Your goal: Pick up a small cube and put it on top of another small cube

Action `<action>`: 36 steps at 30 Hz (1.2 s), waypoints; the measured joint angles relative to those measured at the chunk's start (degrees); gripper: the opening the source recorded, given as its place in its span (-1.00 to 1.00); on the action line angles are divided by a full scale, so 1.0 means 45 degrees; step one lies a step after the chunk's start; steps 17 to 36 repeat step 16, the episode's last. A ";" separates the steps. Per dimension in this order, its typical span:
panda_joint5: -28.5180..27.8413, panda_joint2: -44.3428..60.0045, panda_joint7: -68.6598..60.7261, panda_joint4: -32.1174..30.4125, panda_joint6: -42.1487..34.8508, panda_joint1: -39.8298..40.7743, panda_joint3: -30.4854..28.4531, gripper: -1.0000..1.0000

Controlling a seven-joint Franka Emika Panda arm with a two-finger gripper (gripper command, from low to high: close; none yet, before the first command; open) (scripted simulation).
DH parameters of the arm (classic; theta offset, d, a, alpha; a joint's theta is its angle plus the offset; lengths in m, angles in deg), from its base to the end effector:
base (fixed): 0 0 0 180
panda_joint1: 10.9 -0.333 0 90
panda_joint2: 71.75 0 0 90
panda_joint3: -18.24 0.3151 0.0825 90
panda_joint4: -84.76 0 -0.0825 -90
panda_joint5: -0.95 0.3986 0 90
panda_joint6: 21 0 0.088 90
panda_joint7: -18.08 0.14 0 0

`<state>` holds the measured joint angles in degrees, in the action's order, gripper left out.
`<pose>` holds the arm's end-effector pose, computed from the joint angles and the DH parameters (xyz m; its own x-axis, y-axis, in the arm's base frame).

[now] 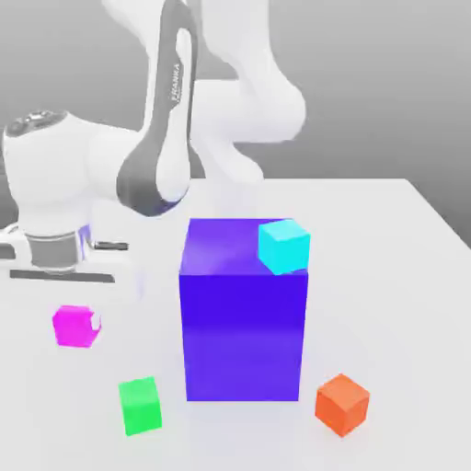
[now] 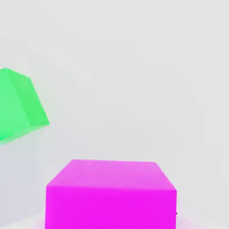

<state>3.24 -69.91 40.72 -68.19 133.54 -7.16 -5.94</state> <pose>0.3741 -0.2013 0.1806 0.6071 -0.7946 -0.0028 -0.7946 -0.6071 -0.0031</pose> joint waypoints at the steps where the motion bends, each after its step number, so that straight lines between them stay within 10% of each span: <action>1: -0.0061 -0.0040 0.0572 0.0066 -0.0099 -0.0224 0.0108 -1.00; 12: 0.1533 0.1916 0.2789 0.0629 0.1190 -0.1078 0.1551 -1.00; 13: 0.1798 0.2217 0.2603 0.0652 0.1453 -0.0946 0.1734 1.00; 36: 0.1798 0.2217 0.2603 0.0652 0.1453 -0.0946 0.1734 1.00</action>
